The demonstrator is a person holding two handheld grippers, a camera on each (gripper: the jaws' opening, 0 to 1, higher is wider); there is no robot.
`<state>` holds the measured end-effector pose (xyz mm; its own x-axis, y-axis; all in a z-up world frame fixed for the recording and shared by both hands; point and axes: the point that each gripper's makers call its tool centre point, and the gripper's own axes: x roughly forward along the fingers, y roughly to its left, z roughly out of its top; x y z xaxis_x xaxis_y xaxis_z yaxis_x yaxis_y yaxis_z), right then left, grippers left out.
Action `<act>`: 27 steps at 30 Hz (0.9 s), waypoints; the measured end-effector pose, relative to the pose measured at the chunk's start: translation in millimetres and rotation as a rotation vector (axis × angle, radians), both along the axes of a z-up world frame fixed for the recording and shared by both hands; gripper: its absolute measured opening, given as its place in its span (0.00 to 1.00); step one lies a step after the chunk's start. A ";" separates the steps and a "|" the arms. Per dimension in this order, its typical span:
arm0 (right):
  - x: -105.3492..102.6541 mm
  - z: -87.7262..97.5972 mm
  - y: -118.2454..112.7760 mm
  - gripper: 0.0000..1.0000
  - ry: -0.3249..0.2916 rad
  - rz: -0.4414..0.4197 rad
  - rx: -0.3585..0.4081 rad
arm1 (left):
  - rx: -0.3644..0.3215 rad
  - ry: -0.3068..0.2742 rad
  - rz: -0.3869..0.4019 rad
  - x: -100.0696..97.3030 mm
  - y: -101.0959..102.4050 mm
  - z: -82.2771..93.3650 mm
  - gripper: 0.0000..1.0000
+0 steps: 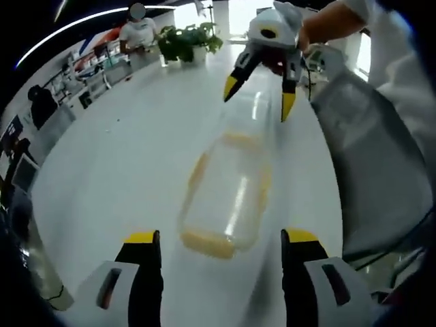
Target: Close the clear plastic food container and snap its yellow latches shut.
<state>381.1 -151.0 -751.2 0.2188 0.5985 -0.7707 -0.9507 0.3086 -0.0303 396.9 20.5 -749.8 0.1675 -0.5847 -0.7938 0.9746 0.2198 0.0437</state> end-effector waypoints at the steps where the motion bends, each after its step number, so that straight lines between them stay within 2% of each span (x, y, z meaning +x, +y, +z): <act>1: 0.7 -1.2 0.6 0.62 0.001 0.003 -0.002 | 0.007 0.000 -0.004 0.6 0.4 -2.0 0.69; 6: 1.8 -8.8 3.2 0.59 -0.008 0.054 -0.034 | 0.031 0.011 -0.041 -1.4 0.3 -11.2 0.66; 9: 3.1 -12.6 5.1 0.58 -0.003 0.068 -0.043 | 0.079 0.001 -0.047 2.3 5.5 -19.4 0.63; 11: 5.0 -16.6 3.8 0.57 -0.014 0.089 -0.071 | 0.080 0.011 -0.058 1.9 5.5 -22.8 0.63; 21: 8.9 -24.2 8.6 0.49 0.016 0.100 -0.068 | 0.102 0.042 -0.106 1.9 5.0 -32.3 0.60; 27: 6.3 -31.9 13.3 0.47 0.032 0.145 -0.083 | 0.127 0.053 -0.133 3.0 9.8 -40.0 0.55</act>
